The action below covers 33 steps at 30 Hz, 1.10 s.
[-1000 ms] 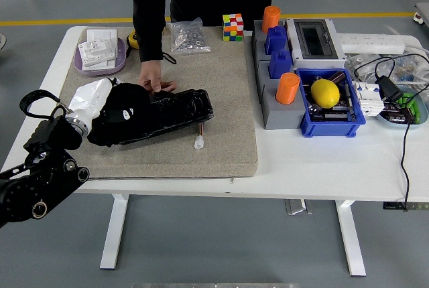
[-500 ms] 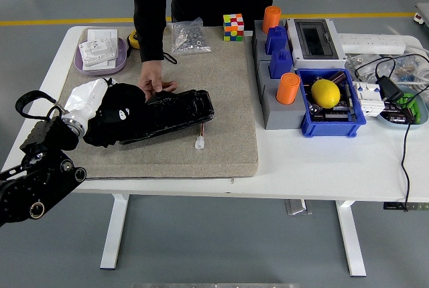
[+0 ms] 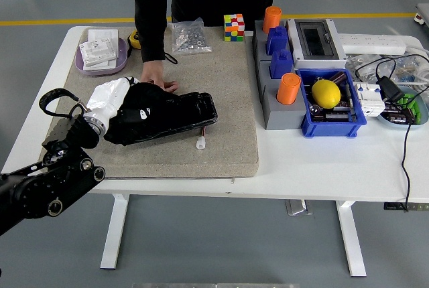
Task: Pick the rag up,wipe the panel,place it on the desk
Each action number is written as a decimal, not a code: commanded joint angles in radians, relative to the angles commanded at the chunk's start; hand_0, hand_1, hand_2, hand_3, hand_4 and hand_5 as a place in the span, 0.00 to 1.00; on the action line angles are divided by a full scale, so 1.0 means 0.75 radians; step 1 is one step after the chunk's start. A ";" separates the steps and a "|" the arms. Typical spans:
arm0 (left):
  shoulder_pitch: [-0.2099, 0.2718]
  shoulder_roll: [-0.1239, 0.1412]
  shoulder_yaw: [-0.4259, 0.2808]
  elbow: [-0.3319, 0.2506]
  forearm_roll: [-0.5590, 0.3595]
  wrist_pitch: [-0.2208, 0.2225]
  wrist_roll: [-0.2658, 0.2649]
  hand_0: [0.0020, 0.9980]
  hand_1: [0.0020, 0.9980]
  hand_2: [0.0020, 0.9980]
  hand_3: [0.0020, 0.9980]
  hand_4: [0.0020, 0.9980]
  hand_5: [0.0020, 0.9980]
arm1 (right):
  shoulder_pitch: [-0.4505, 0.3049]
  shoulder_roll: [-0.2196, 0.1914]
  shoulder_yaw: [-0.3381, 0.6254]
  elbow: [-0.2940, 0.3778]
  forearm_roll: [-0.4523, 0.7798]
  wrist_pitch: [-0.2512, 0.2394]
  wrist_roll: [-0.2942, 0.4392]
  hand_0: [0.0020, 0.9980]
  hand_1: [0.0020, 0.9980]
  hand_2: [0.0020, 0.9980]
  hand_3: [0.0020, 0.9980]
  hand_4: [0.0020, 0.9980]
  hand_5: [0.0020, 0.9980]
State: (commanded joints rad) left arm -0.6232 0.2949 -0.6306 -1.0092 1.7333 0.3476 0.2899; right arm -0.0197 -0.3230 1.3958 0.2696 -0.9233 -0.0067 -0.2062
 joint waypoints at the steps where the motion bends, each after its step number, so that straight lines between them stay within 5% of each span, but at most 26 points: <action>1: -0.007 -0.006 0.011 0.001 -0.002 0.000 0.001 0.22 0.08 0.44 0.30 0.00 0.00 | 0.000 0.000 0.001 -0.001 -0.001 0.000 0.000 0.69 0.45 0.64 0.62 1.00 0.70; 33: -0.147 -0.162 0.237 0.006 -0.055 -0.009 0.020 0.22 0.08 0.44 0.30 0.00 0.00 | 0.010 -0.004 -0.018 -0.004 -0.001 0.007 -0.002 0.69 0.45 0.64 0.62 1.00 0.70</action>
State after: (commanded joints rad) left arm -0.7334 0.1732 -0.4530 -1.0043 1.6919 0.3406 0.3051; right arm -0.0120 -0.3262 1.3823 0.2669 -0.9239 -0.0014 -0.2079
